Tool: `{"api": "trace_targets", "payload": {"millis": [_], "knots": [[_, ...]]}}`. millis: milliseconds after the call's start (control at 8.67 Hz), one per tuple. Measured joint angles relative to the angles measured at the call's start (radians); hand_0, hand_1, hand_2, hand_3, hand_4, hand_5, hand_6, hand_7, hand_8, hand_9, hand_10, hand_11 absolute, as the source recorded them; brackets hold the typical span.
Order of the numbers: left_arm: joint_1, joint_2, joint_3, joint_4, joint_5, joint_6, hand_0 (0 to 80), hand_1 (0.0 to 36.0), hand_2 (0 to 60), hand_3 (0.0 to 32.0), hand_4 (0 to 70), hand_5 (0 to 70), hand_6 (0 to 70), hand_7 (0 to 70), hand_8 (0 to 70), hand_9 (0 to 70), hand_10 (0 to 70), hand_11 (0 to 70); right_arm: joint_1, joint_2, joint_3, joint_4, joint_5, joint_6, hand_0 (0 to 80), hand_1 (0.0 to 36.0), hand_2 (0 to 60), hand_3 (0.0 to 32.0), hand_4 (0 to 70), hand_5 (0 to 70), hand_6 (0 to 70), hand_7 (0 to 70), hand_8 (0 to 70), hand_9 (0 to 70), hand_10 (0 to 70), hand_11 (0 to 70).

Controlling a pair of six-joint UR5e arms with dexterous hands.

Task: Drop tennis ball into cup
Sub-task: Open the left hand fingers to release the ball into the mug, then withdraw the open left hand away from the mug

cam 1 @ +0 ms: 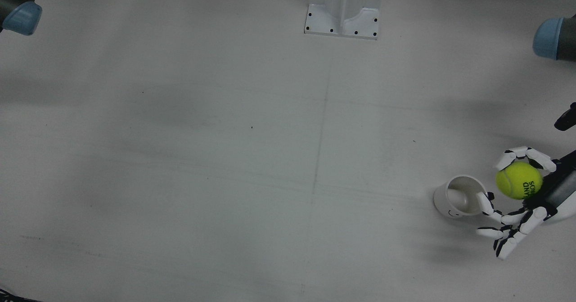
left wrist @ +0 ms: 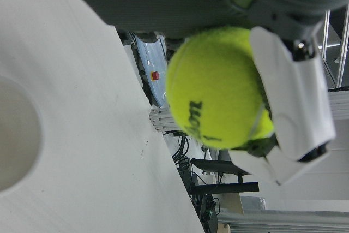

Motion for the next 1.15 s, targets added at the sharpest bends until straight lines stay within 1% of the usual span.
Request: {"api": "trace_targets", "payload": {"millis": [115,231,346,462,577,692,808,923,1038,1154], "knots": [[0.0,0.0,-0.001,-0.003,0.0,0.0,45.1,18.1,17.0,0.0,0.0,0.0,0.0,5.3,0.0,0.0,0.0,0.0,0.0,0.0,0.0,0.0,0.0,0.0,0.0,0.0,0.0,0.0,0.0,0.0,0.0,0.0,0.0,0.0,0.0,0.0],[0.0,0.0,-0.002,-0.006,0.0,0.0,45.4,18.4,17.5,0.0,0.0,0.0,0.0,5.3,0.0,0.0,0.0,0.0,0.0,0.0,0.0,0.0,0.0,0.0,0.0,0.0,0.0,0.0,0.0,0.0,0.0,0.0,0.0,0.0,0.0,0.0],[0.0,0.0,-0.002,-0.008,0.001,0.0,45.7,19.3,19.4,0.0,0.0,0.2,0.0,5.3,0.0,0.0,0.0,0.0,0.0,0.0,0.0,0.0,0.0,0.0,0.0,0.0,0.0,0.0,0.0,0.0,0.0,0.0,0.0,0.0,0.0,0.0],[-0.001,0.0,-0.003,-0.009,0.001,0.0,46.5,20.9,20.8,0.0,0.0,0.0,0.0,6.8,0.0,0.0,0.0,0.0,0.0,0.0,0.0,0.0,0.0,0.0,0.0,0.0,0.0,0.0,0.0,0.0,0.0,0.0,0.0,0.0,0.0,0.0],[-0.002,0.0,-0.005,-0.01,0.001,0.0,47.4,22.8,22.6,0.0,0.0,0.6,0.0,9.7,0.0,0.5,0.0,0.0,0.0,0.0,0.0,0.0,0.0,0.0,0.0,0.0,0.0,0.0,0.0,0.0,0.0,0.0,0.0,0.0,0.0,0.0],[-0.003,0.0,-0.007,-0.011,0.002,-0.005,48.3,25.0,28.2,0.0,0.0,1.4,0.2,12.7,0.0,1.1,0.0,0.0,0.0,0.0,0.0,0.0,0.0,0.0,0.0,0.0,0.0,0.0,0.0,0.0,0.0,0.0,0.0,0.0,0.0,0.0],[-0.011,-0.004,-0.021,-0.01,0.004,-0.011,48.7,24.8,27.5,0.0,0.0,2.4,1.2,12.9,0.0,1.1,0.0,0.0,0.0,0.0,0.0,0.0,0.0,0.0,0.0,0.0,0.0,0.0,0.0,0.0,0.0,0.0,0.0,0.0,0.0,0.0],[-0.049,-0.027,-0.035,0.007,0.006,-0.011,50.4,26.8,25.4,0.0,0.0,2.5,0.6,13.5,0.0,1.3,0.0,0.0,0.0,0.0,0.0,0.001,0.0,0.0,0.0,0.0,0.0,0.0,0.0,0.0,0.0,0.0,0.0,0.0,0.0,0.0],[-0.103,-0.076,-0.02,0.027,0.008,-0.009,54.7,31.0,23.9,0.0,0.0,3.5,0.3,12.0,0.0,1.0,0.0,0.0,0.0,0.0,0.0,0.0,0.0,0.0,0.0,0.0,0.0,0.0,0.0,0.0,0.0,0.0,0.0,0.0,0.0,0.0],[-0.174,-0.154,0.041,0.038,0.009,-0.006,67.4,35.8,14.9,0.0,0.0,5.8,0.3,11.1,0.0,0.8,0.0,0.0,0.0,0.0,0.0,0.0,0.0,0.0,0.0,0.0,0.0,0.0,0.0,0.0,0.0,0.0,0.0,0.0,0.0,0.0]]}}
